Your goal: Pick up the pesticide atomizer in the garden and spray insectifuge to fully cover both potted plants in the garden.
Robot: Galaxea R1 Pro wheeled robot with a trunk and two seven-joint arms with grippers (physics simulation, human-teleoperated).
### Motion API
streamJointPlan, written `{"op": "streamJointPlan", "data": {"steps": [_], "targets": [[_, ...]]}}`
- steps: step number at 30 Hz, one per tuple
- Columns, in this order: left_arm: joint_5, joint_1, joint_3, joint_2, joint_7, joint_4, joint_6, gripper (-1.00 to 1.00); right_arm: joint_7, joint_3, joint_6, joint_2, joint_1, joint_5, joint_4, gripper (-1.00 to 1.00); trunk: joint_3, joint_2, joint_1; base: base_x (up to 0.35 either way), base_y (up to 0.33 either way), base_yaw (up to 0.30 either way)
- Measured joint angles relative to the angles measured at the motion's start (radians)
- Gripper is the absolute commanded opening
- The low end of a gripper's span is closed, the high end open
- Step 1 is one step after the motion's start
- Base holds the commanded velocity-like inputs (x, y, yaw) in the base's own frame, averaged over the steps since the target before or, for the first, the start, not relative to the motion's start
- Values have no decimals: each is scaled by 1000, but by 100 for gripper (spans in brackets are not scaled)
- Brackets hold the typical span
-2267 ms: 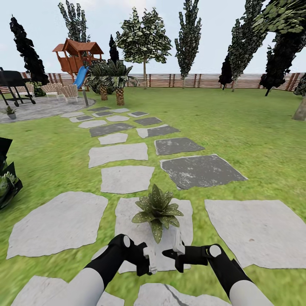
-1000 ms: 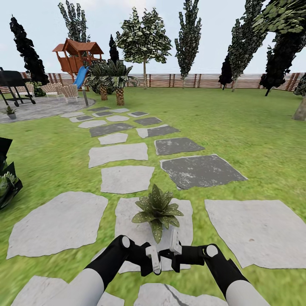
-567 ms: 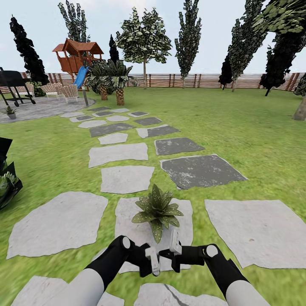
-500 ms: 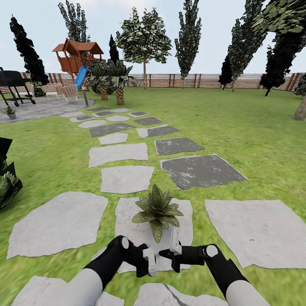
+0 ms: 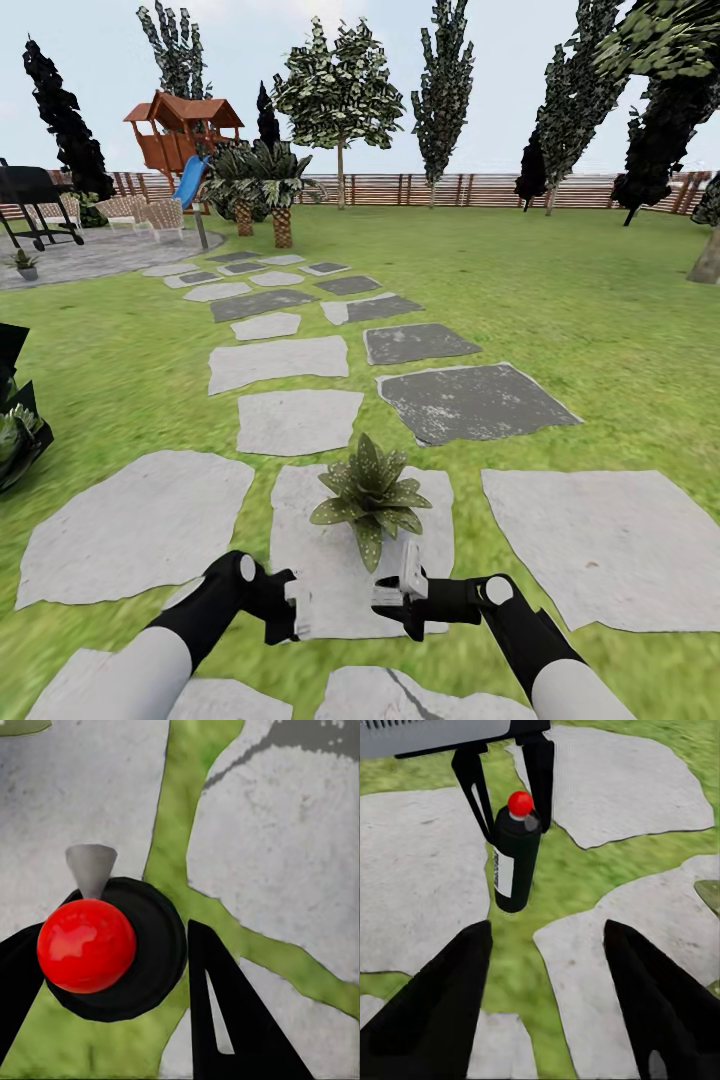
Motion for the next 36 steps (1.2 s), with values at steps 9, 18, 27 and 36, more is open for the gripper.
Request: {"op": "streamJointPlan", "data": {"steps": [9,18,27,36], "targets": [[66,25,270,29,105,5,-14,-100,-239,-5,-1,-34,13,1,13,100,0,0,0,0,0,0],[484,115,317,34,643,216,-224,-100,-1082,-6,-168,-54,112,-5,391,100,0,0,0,0,0,0],[684,163,325,32,935,348,-313,-100,-1468,-5,-219,-53,144,-223,465,100,0,0,0,0,0,0],[772,208,333,73,998,370,-380,-100,-1467,-2,-217,-50,149,-243,534,100,0,0,0,0,0,0]]}}
